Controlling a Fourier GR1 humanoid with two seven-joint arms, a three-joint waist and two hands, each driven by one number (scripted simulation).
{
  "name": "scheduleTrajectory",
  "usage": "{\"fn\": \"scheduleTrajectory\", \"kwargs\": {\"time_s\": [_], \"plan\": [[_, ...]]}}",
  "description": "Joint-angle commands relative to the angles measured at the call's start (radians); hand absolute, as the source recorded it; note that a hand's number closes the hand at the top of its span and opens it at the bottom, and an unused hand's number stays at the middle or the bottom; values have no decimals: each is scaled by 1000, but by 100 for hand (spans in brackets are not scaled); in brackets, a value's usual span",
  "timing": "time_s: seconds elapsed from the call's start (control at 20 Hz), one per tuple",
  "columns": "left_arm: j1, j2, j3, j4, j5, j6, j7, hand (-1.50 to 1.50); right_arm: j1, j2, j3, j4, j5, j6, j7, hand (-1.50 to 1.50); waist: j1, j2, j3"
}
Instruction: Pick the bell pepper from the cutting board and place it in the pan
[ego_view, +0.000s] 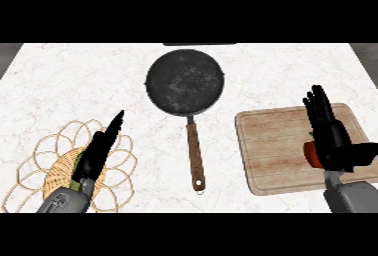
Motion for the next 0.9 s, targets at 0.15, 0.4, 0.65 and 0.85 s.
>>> {"fn": "scheduleTrajectory", "kwargs": {"time_s": [0.15,0.4,0.65,0.85], "plan": [[-3,142,162,9,-1,32,25,0,-75,-133,-52,-102,-96,221,55,-150,46,-23,-3],[15,142,189,36,-5,81,46,0,-12,-438,-87,-3,285,55,8,150,4,-17,-39],[32,181,268,29,41,40,56,0,148,-72,-323,-74,-65,-13,-212,-150,15,-21,-2],[59,199,325,84,52,0,-18,0,324,-176,-324,-310,-47,94,-150,-150,8,-22,-4]]}}
